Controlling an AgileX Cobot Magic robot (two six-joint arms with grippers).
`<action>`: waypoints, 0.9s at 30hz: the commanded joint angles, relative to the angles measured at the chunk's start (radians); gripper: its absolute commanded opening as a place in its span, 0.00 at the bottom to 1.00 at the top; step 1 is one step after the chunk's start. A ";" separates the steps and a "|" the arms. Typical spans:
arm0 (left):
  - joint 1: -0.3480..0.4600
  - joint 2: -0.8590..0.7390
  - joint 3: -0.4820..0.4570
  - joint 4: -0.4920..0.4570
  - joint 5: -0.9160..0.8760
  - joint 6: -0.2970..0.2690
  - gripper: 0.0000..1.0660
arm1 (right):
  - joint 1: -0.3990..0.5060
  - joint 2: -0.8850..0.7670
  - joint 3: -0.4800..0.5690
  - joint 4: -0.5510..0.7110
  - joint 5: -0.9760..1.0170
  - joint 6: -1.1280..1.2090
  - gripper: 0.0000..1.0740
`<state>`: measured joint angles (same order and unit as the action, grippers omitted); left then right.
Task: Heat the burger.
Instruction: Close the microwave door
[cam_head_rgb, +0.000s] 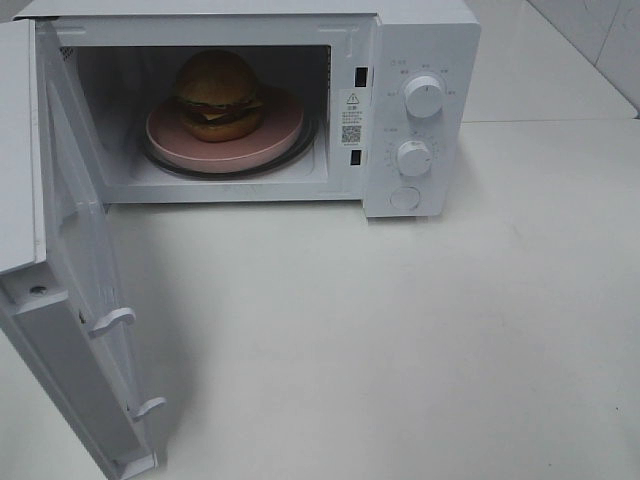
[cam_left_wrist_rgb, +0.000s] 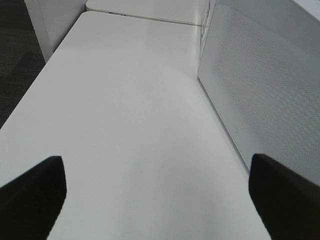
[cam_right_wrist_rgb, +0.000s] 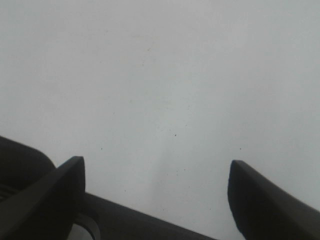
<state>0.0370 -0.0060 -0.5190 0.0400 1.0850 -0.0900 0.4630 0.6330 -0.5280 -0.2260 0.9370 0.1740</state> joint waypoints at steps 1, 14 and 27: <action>-0.001 -0.018 0.002 -0.003 -0.012 0.001 0.85 | -0.087 -0.092 0.010 0.022 -0.004 0.006 0.70; -0.001 -0.018 0.002 -0.003 -0.012 0.001 0.85 | -0.250 -0.336 0.026 0.024 0.024 0.006 0.70; -0.001 -0.018 0.002 -0.003 -0.012 0.001 0.85 | -0.298 -0.537 0.030 0.026 0.031 0.006 0.69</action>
<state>0.0370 -0.0060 -0.5190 0.0400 1.0850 -0.0900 0.1700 0.1200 -0.4990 -0.2040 0.9720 0.1810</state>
